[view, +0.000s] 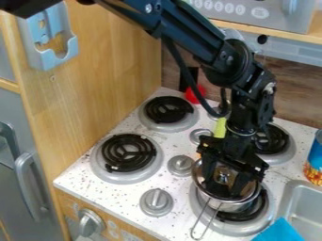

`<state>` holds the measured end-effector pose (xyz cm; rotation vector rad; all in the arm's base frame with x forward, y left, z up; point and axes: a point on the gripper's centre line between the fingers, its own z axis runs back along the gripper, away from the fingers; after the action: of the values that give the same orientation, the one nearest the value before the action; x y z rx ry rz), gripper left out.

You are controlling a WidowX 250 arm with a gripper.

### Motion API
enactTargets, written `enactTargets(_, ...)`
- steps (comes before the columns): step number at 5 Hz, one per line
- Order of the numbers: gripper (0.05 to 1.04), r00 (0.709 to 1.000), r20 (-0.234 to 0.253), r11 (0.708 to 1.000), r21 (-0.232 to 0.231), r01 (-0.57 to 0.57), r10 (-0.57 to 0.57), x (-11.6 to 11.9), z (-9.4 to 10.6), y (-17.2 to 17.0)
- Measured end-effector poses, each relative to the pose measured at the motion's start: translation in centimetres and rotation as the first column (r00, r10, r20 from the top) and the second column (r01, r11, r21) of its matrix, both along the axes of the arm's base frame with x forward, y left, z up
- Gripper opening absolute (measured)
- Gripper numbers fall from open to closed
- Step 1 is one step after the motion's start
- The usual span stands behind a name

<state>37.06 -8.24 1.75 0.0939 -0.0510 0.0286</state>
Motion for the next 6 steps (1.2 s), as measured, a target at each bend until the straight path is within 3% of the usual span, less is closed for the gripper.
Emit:
enactTargets(1, 0.534, 1.000, 0.013, 1.000, -0.002, -0.011, 0.011, 0.2, 0.0, 0.0)
enactTargets(2, 0.340, 0.999, 0.020, 1.000, -0.003, -0.025, 0.025, 0.4, 0.1, 0.3)
enactTargets(5, 0.304, 0.997, 0.032, 0.997, -0.036, -0.063, 0.064, -0.3, 0.4, 1.3)
enactTargets(6, 0.304, 0.991, 0.052, 0.989, -0.087, -0.120, 0.124, -0.4, 1.6, 2.9)
